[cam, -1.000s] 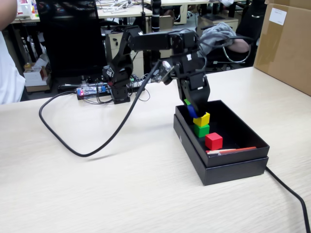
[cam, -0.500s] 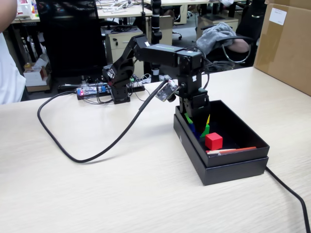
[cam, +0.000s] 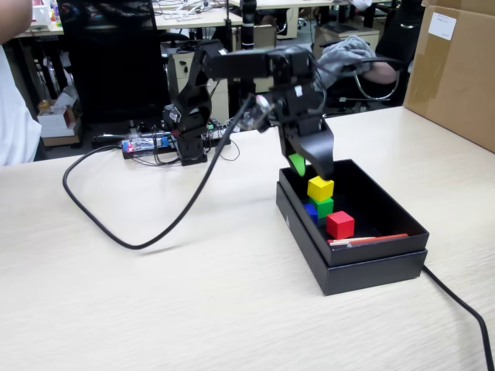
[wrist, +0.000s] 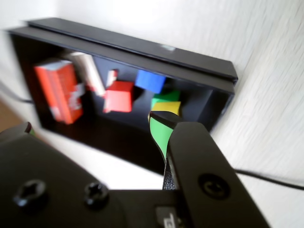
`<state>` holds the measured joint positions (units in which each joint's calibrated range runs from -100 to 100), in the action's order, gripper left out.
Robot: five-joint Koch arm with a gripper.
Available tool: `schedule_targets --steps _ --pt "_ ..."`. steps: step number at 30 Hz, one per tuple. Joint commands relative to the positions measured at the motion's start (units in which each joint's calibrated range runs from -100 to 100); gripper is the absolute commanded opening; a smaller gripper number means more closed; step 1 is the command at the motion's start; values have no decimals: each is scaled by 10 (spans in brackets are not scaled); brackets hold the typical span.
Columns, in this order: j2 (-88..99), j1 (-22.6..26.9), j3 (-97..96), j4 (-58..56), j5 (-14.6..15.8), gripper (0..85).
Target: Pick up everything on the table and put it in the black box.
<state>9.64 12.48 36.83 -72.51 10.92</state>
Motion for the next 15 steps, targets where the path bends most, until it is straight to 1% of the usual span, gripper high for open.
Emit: schedule_targets --steps 1,6,8,11,15 --pt "131 -14 -1 -2 -4 491" --pt "282 -55 -89 10 -10 493" --pt "341 -73 -154 34 -15 500" --pt "440 -96 -296 120 -28 504" --pt "563 -117 -521 283 -43 517"
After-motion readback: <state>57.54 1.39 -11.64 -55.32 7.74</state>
